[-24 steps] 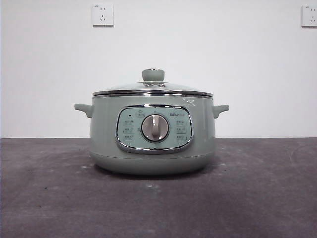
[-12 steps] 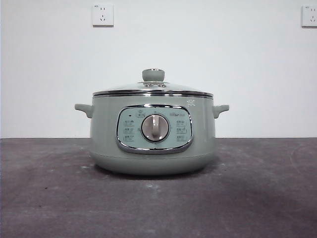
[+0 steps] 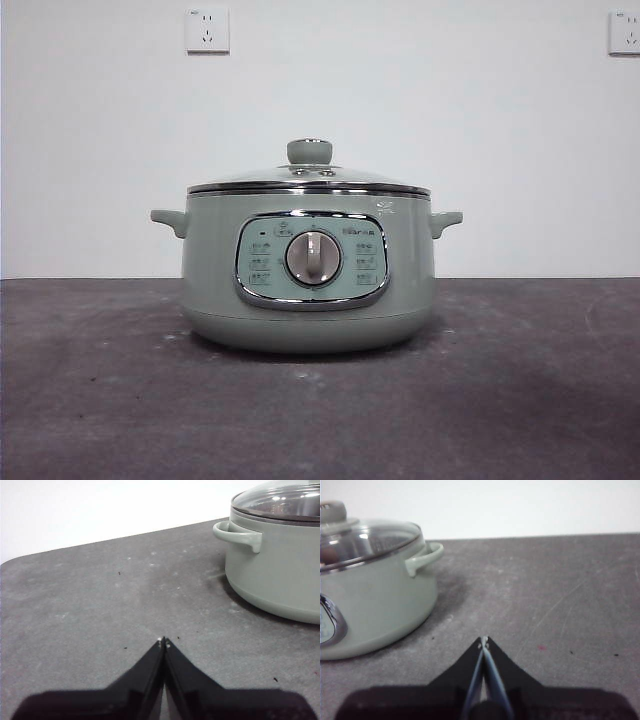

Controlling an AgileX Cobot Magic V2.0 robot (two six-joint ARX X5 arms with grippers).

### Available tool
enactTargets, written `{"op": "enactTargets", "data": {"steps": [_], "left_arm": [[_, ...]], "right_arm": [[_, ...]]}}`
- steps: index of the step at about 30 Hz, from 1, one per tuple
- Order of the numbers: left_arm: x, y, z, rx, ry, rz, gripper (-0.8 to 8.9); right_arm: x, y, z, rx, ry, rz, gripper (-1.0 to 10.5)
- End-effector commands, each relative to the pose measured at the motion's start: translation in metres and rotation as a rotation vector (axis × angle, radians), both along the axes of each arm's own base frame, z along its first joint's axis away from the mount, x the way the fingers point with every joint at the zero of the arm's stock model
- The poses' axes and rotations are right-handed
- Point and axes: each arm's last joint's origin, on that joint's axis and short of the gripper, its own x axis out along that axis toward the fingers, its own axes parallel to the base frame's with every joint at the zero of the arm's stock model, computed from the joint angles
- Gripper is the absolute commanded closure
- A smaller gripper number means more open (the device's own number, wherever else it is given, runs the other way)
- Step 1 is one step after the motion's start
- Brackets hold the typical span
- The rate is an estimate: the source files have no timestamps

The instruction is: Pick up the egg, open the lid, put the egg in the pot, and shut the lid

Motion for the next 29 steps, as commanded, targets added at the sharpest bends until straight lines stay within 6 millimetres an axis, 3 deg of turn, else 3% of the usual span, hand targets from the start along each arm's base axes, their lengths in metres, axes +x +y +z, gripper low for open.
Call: {"op": "enactTargets", "data": {"steps": [1, 29], "left_arm": [[0.0006, 0.0003, -0.0046, -0.007, 0.012, 0.006, 8.17], [0.0005, 0.0003, -0.0047, -0.007, 0.012, 0.006, 8.17]], "right_arm": [[0.0003, 0.0000, -0.0025, 0.011, 0.005, -0.004, 9.5], [-0.0002, 0.0000, -0.0059, 0.015, 0.042, -0.004, 9.5]]}}
